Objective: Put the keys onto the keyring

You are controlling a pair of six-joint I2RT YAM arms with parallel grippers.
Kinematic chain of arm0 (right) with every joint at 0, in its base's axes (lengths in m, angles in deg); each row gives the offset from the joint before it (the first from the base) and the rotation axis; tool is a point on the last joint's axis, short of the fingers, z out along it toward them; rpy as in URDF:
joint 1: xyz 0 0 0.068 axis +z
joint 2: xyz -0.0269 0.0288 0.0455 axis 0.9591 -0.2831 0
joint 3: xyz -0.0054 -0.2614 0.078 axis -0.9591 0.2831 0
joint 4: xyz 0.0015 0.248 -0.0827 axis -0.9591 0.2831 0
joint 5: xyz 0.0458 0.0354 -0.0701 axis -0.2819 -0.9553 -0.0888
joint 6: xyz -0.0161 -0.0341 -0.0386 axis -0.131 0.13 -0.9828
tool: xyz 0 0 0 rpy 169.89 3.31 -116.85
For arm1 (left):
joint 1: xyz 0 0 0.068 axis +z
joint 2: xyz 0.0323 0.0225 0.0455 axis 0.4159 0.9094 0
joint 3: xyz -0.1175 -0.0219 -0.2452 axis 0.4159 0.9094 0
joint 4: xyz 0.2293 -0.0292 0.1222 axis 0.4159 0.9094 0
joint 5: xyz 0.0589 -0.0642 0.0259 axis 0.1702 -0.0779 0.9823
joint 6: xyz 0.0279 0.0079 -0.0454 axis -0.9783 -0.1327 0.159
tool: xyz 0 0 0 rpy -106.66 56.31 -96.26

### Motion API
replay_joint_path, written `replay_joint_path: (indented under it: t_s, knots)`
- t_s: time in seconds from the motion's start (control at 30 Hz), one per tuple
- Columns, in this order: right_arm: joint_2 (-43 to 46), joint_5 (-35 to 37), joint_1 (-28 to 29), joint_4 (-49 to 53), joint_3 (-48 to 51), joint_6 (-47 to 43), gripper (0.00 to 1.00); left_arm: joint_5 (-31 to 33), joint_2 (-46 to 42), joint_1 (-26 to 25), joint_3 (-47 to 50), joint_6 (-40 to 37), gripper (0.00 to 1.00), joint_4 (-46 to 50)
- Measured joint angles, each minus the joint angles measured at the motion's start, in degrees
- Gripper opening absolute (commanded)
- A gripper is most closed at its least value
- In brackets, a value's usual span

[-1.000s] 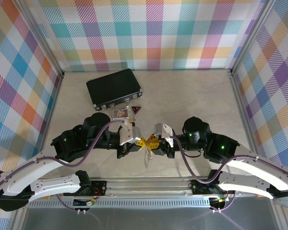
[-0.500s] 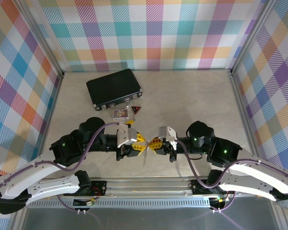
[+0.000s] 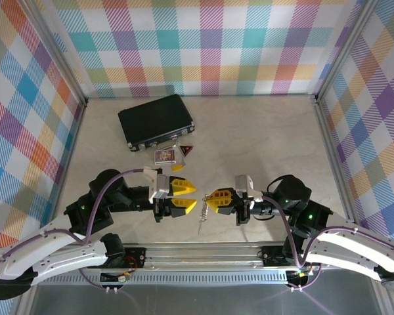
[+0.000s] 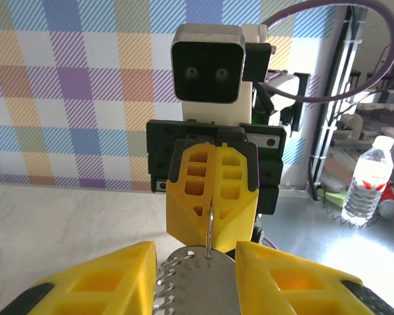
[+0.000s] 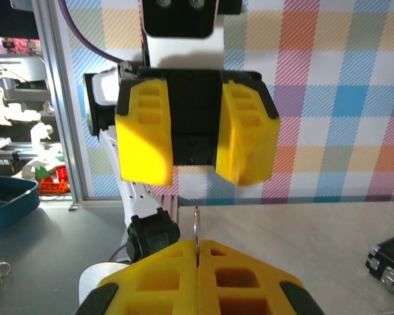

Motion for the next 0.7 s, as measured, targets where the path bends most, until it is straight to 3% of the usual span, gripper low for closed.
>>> replay_joint_path:
  t_s: [0.13,0.5,0.7]
  knots:
    - [-0.7,-0.7,0.0,-2.7,0.2,0.9,0.00,-1.1,1.2,-0.1,0.3,1.0,0.36,-1.7]
    - [-1.1,-1.5,0.0,-7.0,1.1,1.6,0.00,-2.8,2.5,-0.2,0.4,2.4,0.18,-4.3]
    - [-1.2,-1.5,0.0,-7.8,1.2,1.6,0.00,-3.5,3.0,-0.2,0.4,2.5,0.17,-5.5]
